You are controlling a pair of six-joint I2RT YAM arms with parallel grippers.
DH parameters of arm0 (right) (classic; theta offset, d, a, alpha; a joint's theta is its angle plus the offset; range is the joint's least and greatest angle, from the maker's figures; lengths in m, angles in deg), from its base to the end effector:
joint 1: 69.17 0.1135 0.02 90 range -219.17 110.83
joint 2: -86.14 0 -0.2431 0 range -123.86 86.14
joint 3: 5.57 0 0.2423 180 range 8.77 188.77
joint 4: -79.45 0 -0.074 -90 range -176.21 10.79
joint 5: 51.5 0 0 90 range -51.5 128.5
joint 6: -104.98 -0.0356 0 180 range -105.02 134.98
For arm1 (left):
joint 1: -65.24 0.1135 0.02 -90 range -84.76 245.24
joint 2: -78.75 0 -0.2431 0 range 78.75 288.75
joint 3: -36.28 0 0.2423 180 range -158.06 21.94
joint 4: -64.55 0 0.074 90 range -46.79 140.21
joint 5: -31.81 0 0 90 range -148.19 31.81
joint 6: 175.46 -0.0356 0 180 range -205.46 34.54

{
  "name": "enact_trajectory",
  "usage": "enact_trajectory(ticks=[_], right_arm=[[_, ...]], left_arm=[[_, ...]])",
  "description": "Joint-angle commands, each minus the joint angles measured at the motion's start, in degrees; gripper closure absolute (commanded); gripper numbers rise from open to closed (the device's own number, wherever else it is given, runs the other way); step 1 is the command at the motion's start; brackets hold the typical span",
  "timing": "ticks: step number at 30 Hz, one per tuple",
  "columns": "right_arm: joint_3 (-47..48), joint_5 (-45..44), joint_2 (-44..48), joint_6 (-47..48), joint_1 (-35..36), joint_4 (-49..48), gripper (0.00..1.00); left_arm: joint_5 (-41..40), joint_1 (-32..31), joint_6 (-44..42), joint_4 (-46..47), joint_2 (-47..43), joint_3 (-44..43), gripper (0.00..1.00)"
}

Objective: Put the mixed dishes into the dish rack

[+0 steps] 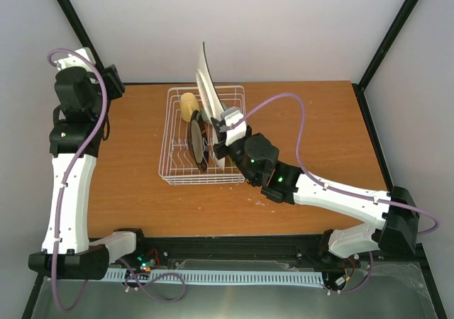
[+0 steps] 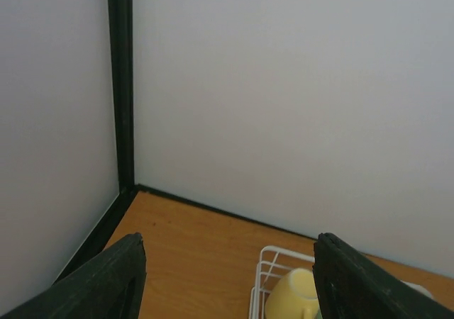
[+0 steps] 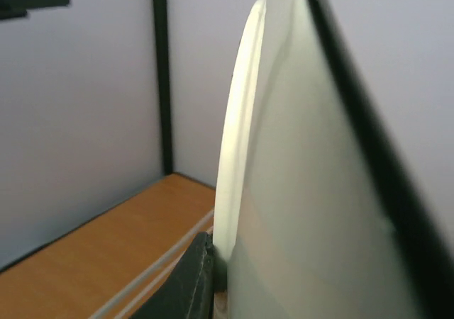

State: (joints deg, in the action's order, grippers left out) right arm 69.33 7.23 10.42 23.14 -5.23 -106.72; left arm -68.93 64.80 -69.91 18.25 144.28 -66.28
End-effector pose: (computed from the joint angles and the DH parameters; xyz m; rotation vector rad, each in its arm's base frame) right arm 0.1512 0.2670 0.3554 -0.4885 1.4212 0.3825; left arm 0.2203 0.0049 0.4631 -0.3633 1.6913 -0.0434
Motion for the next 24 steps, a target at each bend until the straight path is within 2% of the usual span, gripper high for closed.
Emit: enact_trajectory(ticks=[1,11,16,24], right_arm=[[7.05,9.98,-0.85,-19.06,-0.07,1.84,0.97],[6.22,13.86,-6.57,-35.73,-1.88,-5.38,0.97],[4.75,10.98,-7.23,-36.01,-1.89,-10.4,0.97],[7.55,6.57,-10.84,-35.85,-0.4,-12.11,0.97]], left_arm=[[6.2,4.04,1.5,1.39,-0.86,1.52,0.35],[5.99,4.93,1.67,2.93,-2.61,3.43,0.35],[5.82,4.93,1.41,3.03,-2.69,3.07,0.36],[5.23,4.93,1.6,3.4,-2.35,2.83,0.36]])
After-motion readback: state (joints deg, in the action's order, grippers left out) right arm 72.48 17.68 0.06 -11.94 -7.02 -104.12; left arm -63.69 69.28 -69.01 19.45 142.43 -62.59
